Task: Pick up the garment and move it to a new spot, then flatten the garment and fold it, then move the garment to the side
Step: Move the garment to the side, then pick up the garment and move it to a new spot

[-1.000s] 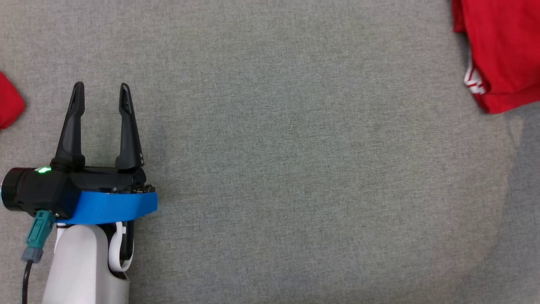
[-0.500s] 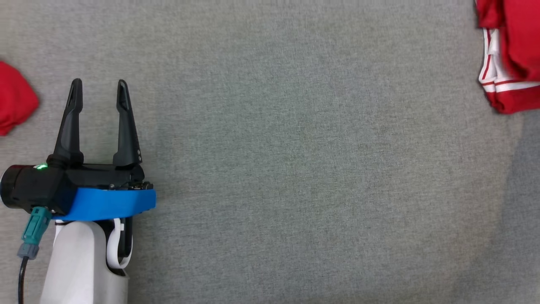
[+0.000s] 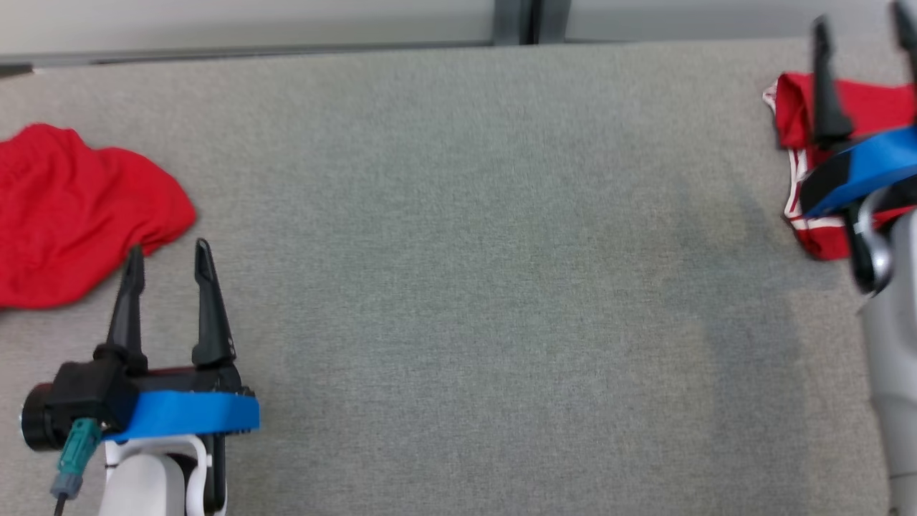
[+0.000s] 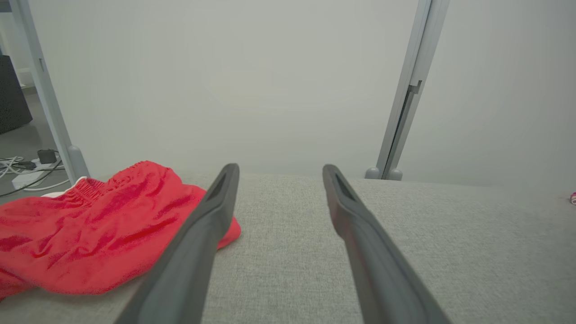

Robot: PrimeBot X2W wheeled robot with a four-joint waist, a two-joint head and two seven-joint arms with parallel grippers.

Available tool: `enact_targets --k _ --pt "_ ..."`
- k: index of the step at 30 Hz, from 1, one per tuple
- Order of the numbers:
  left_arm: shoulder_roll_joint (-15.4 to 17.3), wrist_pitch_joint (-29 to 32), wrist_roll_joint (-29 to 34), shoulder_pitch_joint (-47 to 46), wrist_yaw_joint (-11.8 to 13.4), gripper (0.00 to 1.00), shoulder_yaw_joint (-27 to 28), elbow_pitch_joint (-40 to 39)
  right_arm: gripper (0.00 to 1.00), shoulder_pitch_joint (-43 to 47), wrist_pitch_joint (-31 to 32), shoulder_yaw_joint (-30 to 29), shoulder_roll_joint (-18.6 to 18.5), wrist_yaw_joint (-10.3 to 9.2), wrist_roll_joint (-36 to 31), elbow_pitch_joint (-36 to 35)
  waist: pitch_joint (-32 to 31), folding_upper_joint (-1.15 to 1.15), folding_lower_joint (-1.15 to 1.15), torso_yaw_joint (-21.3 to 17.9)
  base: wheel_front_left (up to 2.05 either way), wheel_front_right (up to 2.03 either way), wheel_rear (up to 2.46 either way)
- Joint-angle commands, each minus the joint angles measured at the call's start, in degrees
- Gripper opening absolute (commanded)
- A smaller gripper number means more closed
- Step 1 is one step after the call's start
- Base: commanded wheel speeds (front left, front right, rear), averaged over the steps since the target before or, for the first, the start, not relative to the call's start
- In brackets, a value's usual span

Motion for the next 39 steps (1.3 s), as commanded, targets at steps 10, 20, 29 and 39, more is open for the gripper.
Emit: enact_targets --k 10,20,29,39 --pt "-0.9 -0.2 0.0 7.0 0.8 1.0 0.3 2.2 1.0 14.3 -3.1 7.4 8.7 -0.01 6.4 -1.5 -11.0 0.0 0.02 1.8 0.0 0.0 0.0" --pt "-1.4 -0.1 -0.3 11.9 1.7 1.0 -1.5 2.9 1.0 30.3 -2.1 6.9 10.8 -0.01 8.6 -9.0 -16.6 0.0 0.02 2.3 0.0 0.0 0.0" --pt "-1.5 -0.2 -0.4 13.5 1.7 1.0 -2.8 3.5 1.0 40.4 1.8 3.1 12.1 -0.01 8.5 -20.1 -18.0 0.0 0.02 2.2 0.0 0.0 0.0" --pt "-1.1 -0.2 -0.5 12.8 1.5 1.0 -3.3 4.4 1.0 46.3 5.1 1.8 13.0 -0.01 8.5 -27.2 -18.5 0.0 0.02 2.4 0.0 0.0 0.0"
